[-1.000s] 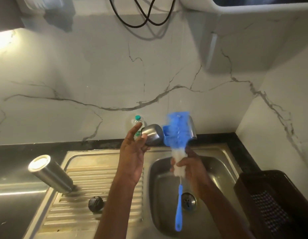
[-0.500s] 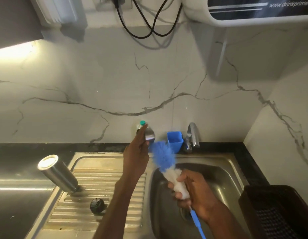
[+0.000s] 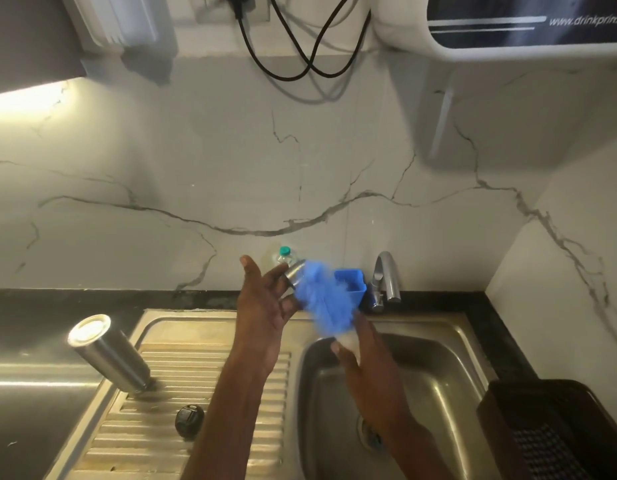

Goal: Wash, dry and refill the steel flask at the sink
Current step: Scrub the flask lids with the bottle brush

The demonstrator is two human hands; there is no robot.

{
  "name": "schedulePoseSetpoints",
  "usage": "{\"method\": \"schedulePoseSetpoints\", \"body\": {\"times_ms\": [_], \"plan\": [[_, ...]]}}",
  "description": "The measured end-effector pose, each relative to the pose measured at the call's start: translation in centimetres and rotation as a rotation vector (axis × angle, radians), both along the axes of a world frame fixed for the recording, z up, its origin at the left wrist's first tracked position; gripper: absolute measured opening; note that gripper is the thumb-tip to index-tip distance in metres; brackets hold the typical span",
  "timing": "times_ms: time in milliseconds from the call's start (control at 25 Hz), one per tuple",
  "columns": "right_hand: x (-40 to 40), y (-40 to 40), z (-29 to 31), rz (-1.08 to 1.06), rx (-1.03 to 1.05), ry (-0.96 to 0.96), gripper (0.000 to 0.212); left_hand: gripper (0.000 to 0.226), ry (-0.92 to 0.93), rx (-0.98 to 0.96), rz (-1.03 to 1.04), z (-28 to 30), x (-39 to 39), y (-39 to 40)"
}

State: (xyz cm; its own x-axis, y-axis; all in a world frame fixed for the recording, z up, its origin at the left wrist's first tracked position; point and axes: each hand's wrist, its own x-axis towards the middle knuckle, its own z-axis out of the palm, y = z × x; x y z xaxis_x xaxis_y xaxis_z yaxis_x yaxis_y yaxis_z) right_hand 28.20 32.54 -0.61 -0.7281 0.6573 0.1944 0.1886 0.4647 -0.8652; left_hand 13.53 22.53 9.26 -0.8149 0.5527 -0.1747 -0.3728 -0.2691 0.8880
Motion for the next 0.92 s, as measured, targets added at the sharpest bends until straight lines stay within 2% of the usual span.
{"method": "schedulePoseSetpoints", "body": {"times_ms": [80,200,280,400,560,640,800,920], "plan": [[1.3,0.0,-1.6,-0.027,-0.078,0.003,0.052,0.082,-0.042,0.013,0.021,0.3,-1.2,-0.3],[1.5,0.1,-0.6,-0.079,-0.205,0.096,0.061,0.084,0.016,-0.062,0.007,0.2,-1.5,-0.5],[0.1,0.1,1.3,-0.094,-0.118,0.138,0.064,0.084,0.070,-0.129,-0.025,-0.2,-0.7,-0.2],[-2.0,0.2,2.0,-0.100,0.022,0.079,0.064,0.085,0.072,-0.151,-0.095,-0.3,0.0,0.1],[-0.4,-0.1,-2.5,-0.086,0.031,0.033,0.047,0.100,-0.110,-0.034,-0.104,0.1,-1.3,-0.8],[1.1,-0.2,-3.4,-0.125,-0.014,-0.003,0.049,0.109,-0.201,0.024,-0.093,-0.2,-2.2,-1.3],[-0.2,-0.1,-0.7,-0.146,-0.076,0.079,0.055,0.118,-0.345,0.096,-0.161,-0.6,-2.3,-1.8],[-1.8,-0.7,1.0,-0.099,-0.019,0.124,0.052,0.128,-0.415,0.153,-0.240,-0.2,-2.2,-2.2]]}}
